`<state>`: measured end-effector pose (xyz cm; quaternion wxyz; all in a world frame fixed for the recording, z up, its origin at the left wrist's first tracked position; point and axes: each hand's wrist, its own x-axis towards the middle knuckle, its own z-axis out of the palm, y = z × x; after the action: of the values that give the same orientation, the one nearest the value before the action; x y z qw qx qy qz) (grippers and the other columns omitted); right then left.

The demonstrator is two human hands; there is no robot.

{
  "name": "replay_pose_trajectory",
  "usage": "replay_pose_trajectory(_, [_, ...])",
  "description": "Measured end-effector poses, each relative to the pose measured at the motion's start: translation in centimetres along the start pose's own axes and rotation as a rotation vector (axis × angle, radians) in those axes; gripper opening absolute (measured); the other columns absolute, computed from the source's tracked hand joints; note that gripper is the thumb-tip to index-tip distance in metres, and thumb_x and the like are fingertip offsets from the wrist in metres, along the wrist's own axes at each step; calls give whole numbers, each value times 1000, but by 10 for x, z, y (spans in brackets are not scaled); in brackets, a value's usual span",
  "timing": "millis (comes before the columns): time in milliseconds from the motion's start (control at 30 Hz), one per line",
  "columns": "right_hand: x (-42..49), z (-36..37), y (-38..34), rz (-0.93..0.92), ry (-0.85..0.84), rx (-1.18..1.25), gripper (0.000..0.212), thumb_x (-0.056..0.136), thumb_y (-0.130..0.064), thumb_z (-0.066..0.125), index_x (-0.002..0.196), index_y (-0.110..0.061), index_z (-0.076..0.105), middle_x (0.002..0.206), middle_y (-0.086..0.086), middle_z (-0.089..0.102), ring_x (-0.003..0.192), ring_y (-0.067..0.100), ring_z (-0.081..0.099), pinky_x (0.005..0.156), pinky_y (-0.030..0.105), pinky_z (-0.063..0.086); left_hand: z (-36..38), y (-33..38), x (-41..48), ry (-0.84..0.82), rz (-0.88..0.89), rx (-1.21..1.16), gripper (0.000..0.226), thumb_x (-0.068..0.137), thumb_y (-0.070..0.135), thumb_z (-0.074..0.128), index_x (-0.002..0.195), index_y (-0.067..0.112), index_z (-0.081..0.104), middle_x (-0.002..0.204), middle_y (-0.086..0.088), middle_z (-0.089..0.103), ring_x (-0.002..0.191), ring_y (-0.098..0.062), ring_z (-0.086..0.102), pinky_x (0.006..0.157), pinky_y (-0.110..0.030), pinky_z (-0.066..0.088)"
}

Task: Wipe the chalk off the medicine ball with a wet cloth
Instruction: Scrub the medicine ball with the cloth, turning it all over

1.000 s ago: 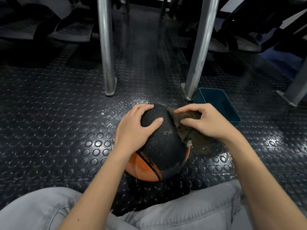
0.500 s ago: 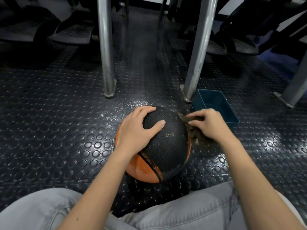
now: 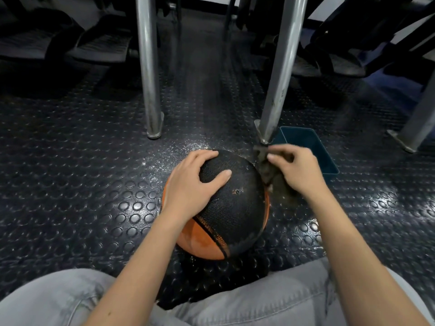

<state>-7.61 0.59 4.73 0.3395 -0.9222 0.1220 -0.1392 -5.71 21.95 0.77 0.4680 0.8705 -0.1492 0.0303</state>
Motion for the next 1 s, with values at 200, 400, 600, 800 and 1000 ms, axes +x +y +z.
replay_pose_trajectory(200, [-13, -6, -30, -263, -237, 304, 30, 78, -9, 73, 87, -37, 66, 91, -12, 67, 86, 1, 62, 83, 20, 45, 2, 1, 1, 15, 2, 9, 56, 74, 64, 54, 121, 35, 58, 123, 24, 50, 115, -5, 49, 101, -34, 39])
replay_pose_trajectory(400, [2, 0, 0, -6, -193, -93, 21, 83, -13, 70, 99, -27, 72, 100, -4, 69, 95, 10, 60, 82, 21, 40, 3, 3, 3, -1, -4, 12, 49, 81, 61, 59, 123, 37, 56, 126, 25, 48, 118, -6, 47, 102, -38, 38])
replay_pose_trajectory(600, [-9, -11, -27, -224, -228, 278, 25, 79, -9, 72, 95, -28, 70, 93, -11, 68, 87, 2, 62, 84, 17, 47, 0, -3, 1, 38, -21, -35, 57, 69, 71, 51, 117, 41, 58, 117, 32, 48, 115, -3, 49, 101, -39, 40])
replay_pose_trajectory(800, [0, -7, 4, 9, -52, -345, 24, 85, -17, 67, 105, -31, 69, 108, 4, 60, 110, 26, 52, 91, 34, 42, 3, -1, 4, 13, -30, -25, 49, 77, 64, 58, 120, 40, 57, 120, 30, 46, 118, -5, 47, 101, -37, 39])
replay_pose_trajectory(1000, [-10, -8, -26, -209, -301, 414, 28, 79, -6, 71, 92, -31, 69, 96, -7, 70, 85, -2, 63, 83, 15, 48, 0, -2, 4, 16, -31, -25, 42, 81, 54, 65, 119, 38, 58, 121, 28, 49, 117, -5, 48, 100, -36, 39])
